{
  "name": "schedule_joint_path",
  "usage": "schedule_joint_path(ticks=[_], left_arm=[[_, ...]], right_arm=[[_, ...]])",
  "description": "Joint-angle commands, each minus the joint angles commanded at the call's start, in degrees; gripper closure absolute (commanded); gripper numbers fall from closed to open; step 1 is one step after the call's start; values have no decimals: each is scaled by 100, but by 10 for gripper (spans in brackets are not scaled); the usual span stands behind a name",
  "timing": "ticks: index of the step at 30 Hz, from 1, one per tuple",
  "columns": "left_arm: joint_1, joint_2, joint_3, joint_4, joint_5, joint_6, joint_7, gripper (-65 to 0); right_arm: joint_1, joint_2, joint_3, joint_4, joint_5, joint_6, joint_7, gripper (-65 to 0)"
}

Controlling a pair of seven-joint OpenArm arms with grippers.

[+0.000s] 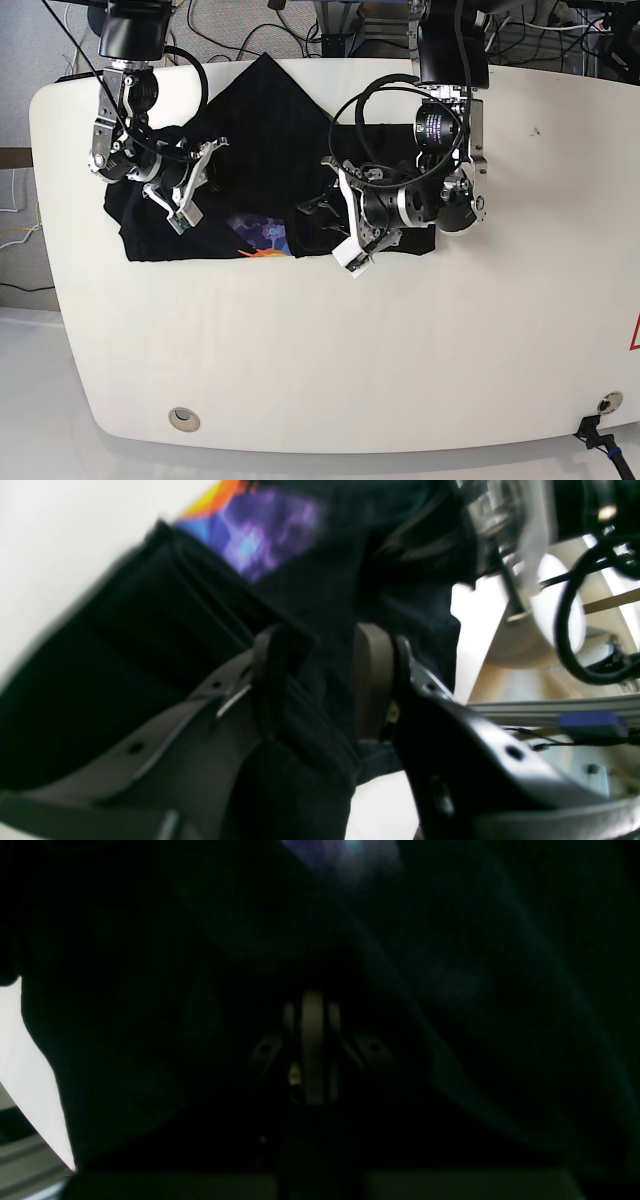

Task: Fold the T-shirt properly
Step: 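Grasp the shirt's middle with the left gripper and fold it toward the right gripper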

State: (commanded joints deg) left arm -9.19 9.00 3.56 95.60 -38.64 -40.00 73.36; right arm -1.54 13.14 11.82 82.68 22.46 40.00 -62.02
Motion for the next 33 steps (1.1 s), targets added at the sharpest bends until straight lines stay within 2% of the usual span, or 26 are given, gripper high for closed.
schedule_joint_path(ticks=[3,5,7,10,12,15,18,21,24,27,30,33], left_arm=[[-9,-34,70,273,26,0,18,-207],[-44,-359,62,501,97,0,18,-207],[-62,-737,62,677,448,0,-18,-205],[62,-1326,97,818,1240,0,-589,-205],[211,-1704,97,800,1574,0,-958,-208],[352,-2100,97,589,1653,0,-1345,-208],[484,-2276,97,202,1662,0,-1626,-208],[580,-2311,88,-237,1670,0,-1908,-208],[677,-2320,88,-686,1679,0,-2286,-208],[677,-2320,88,-923,1679,0,-2347,-208],[686,-2320,88,-905,1679,0,-2347,-208],[747,-2390,88,-897,1670,0,-2347,-208]], right_arm=[[0,-9,0,0,0,0,0,0],[0,-9,0,0,0,0,0,0],[-9,-9,0,0,0,0,0,0],[-9,-9,0,9,0,0,0,0],[-9,-9,0,26,0,0,0,0],[35,-9,9,53,0,0,0,0],[70,-9,35,352,0,0,-26,0],[88,-9,334,870,360,0,-62,-150],[237,9,800,1371,870,0,-369,-277],[396,26,1574,1732,993,0,-580,-392],[501,149,2382,1600,923,0,-580,-485],[703,396,2708,1125,580,0,-563,-510]])
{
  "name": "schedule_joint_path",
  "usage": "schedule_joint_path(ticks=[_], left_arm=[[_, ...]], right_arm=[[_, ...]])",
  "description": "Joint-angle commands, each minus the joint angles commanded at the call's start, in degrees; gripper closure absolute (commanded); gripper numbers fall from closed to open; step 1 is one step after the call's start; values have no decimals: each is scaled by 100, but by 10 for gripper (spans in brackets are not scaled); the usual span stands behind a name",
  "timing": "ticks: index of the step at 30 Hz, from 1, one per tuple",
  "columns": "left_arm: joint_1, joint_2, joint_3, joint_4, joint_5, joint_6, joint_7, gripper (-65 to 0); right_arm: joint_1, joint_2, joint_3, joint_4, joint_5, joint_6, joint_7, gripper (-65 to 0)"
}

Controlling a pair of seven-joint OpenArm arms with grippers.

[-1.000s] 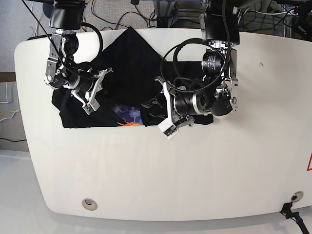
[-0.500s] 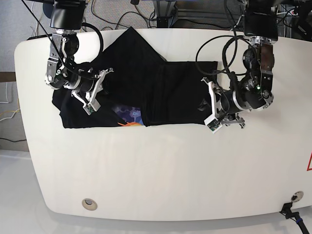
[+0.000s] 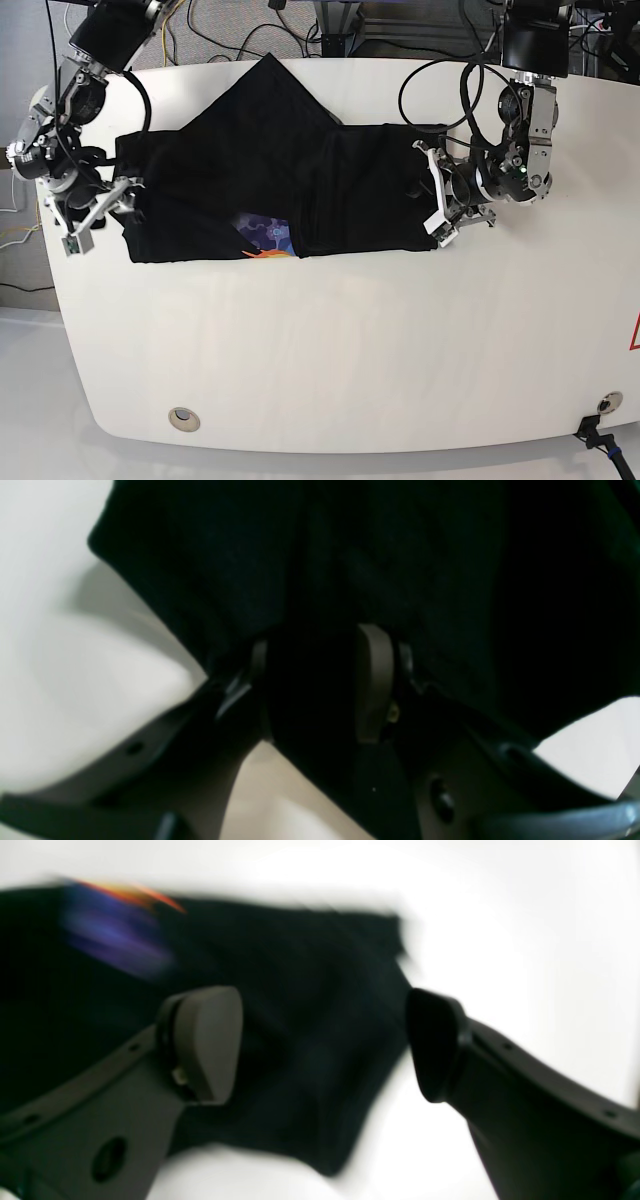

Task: Fold the T-shirt properly
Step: 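Grasp the shirt's middle with the left gripper and fold it toward the right gripper, then grasp the shirt sides with both grippers and fold them together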

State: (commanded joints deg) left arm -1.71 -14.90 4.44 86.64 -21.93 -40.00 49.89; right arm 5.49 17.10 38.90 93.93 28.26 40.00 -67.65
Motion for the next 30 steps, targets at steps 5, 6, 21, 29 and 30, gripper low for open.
schedule_joint_path(ticks=[5,6,21,29,30], left_arm=[[0,-35,9,9,-18,0,0,-208],[9,-35,9,9,-9,0,0,-208],[9,-44,9,9,-9,0,0,-208],[9,-44,9,0,0,0,0,-208],[9,-44,9,0,0,0,0,-208]], right_arm=[[220,237,598,-1266,-53,0,352,-512],[273,281,651,-1565,-44,0,422,-512],[607,-158,914,-2989,-26,0,607,-509],[642,-352,624,-2989,501,0,475,-493],[642,-360,624,-2989,501,0,475,-466]])
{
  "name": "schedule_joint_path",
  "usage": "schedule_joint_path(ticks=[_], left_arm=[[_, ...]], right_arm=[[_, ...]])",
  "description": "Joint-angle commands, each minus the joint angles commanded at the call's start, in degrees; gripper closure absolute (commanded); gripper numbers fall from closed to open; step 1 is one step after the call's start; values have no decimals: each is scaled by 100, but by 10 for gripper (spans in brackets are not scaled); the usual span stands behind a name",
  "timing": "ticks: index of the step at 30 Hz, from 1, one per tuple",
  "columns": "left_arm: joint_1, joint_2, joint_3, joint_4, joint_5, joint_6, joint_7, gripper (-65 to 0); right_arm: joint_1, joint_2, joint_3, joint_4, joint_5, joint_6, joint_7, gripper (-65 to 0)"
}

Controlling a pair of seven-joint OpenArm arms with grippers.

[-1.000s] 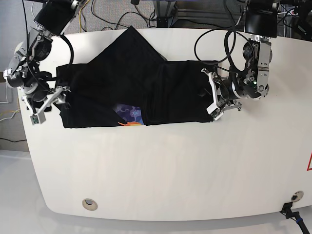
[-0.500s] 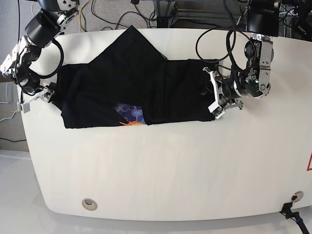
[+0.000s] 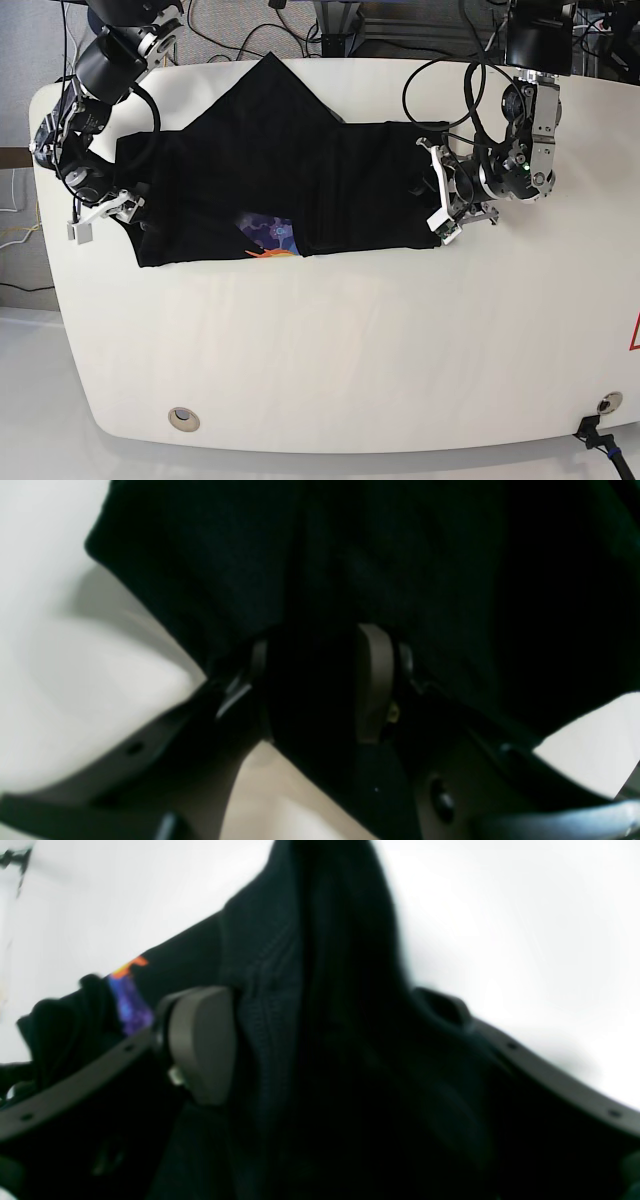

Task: Fold the T-shirt properly
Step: 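Grasp the shirt sides with both grippers and fold them together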

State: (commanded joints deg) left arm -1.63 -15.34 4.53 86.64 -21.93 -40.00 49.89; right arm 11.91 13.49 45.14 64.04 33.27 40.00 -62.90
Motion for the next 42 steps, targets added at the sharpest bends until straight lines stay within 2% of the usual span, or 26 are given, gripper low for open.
schedule_joint_path(ticks=[2,8,13,16,22,25,28,32,34,37,42], left_arm=[[0,0,0,-9,0,0,0,-208],[0,9,0,-18,0,0,0,-208],[-18,35,149,-35,0,0,0,-208],[-26,88,484,-35,0,0,-9,-208],[-62,571,554,-404,9,0,-9,-208],[-229,826,554,-686,97,0,-9,-208],[-325,1134,554,-818,510,0,-18,-208],[-440,1442,554,-958,835,0,-18,-208],[-580,1635,554,-1055,853,0,-18,-208],[-730,1785,554,-1336,853,0,-18,-208],[-844,2092,554,-1380,853,0,-18,-208]], right_arm=[[0,0,0,-9,0,0,0,-380],[0,-132,-9,-18,-9,0,0,-8],[35,-176,-9,202,9,0,-378,0],[26,-396,-9,1073,18,0,-703,0],[9,-791,0,2936,97,0,-1710,0],[-35,-1011,0,3604,519,0,-1710,0],[-343,-1213,-70,3859,958,0,-1710,0],[-703,-1618,-607,3886,1398,0,-1710,0],[-853,-1916,-659,3886,1582,0,-1710,0],[-1029,-2249,-1108,3886,1653,0,-1710,0],[-1020,-2249,-1345,3886,1662,0,-1710,0]])
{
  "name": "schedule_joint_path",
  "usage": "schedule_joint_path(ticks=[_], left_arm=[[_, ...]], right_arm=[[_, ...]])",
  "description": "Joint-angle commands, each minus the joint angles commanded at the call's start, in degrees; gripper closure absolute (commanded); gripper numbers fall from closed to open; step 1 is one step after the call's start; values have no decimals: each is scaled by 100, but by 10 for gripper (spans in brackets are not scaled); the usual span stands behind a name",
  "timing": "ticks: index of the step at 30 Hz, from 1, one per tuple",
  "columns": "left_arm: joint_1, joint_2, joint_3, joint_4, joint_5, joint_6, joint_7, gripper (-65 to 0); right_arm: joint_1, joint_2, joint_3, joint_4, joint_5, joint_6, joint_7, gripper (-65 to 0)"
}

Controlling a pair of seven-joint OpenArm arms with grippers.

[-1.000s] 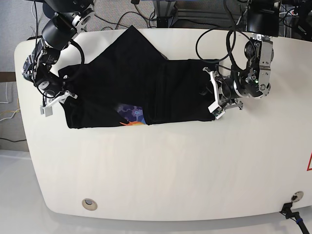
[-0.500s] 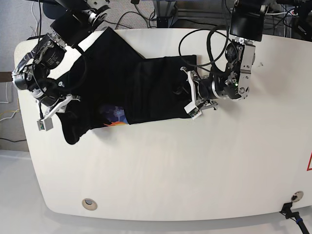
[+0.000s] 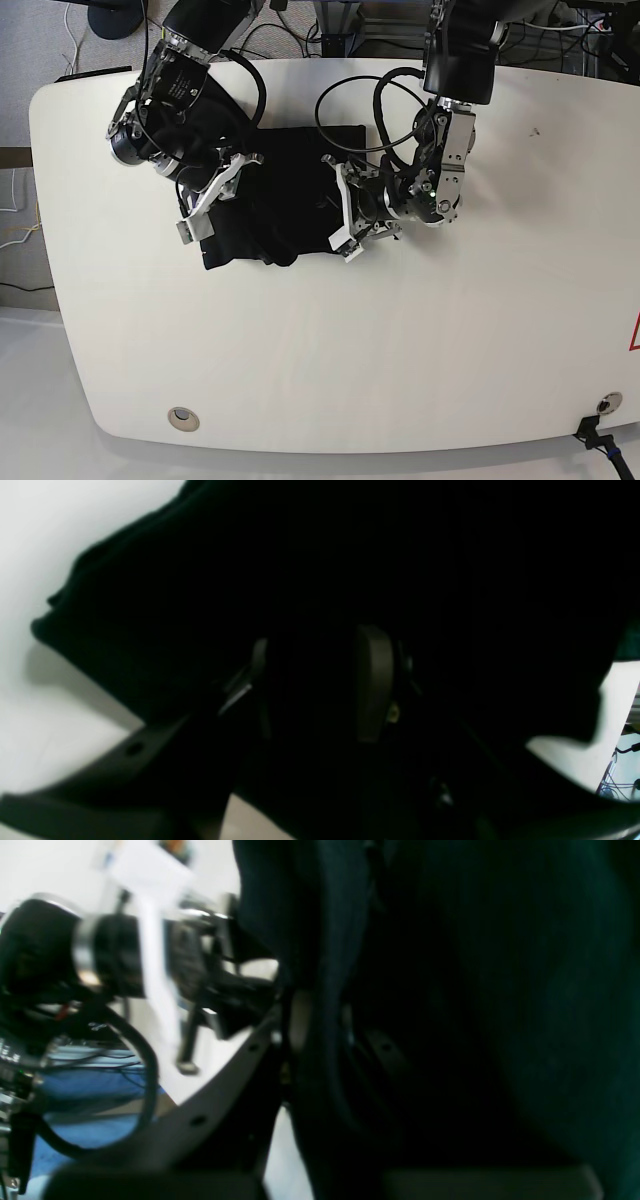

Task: Fold the T-shirt properly
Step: 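Grasp the shirt sides with both grippers and fold them together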

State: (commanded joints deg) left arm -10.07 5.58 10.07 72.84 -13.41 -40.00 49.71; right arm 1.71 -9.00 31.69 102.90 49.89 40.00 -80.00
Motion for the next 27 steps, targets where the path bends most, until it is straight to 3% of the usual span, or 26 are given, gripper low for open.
schedule_joint_path(ticks=[7,14,19,27], left_arm=[[0,202,105,-9,0,0,0,-208],[0,202,545,-9,-18,0,-273,-208],[0,9,545,-9,-18,0,-343,-208],[0,-457,527,-9,-35,0,-343,-208]], right_arm=[[255,0,-176,-35,0,0,0,0],[396,0,-158,-35,246,0,0,0],[396,0,132,-35,316,0,0,0],[527,746,211,-448,343,0,0,0]])
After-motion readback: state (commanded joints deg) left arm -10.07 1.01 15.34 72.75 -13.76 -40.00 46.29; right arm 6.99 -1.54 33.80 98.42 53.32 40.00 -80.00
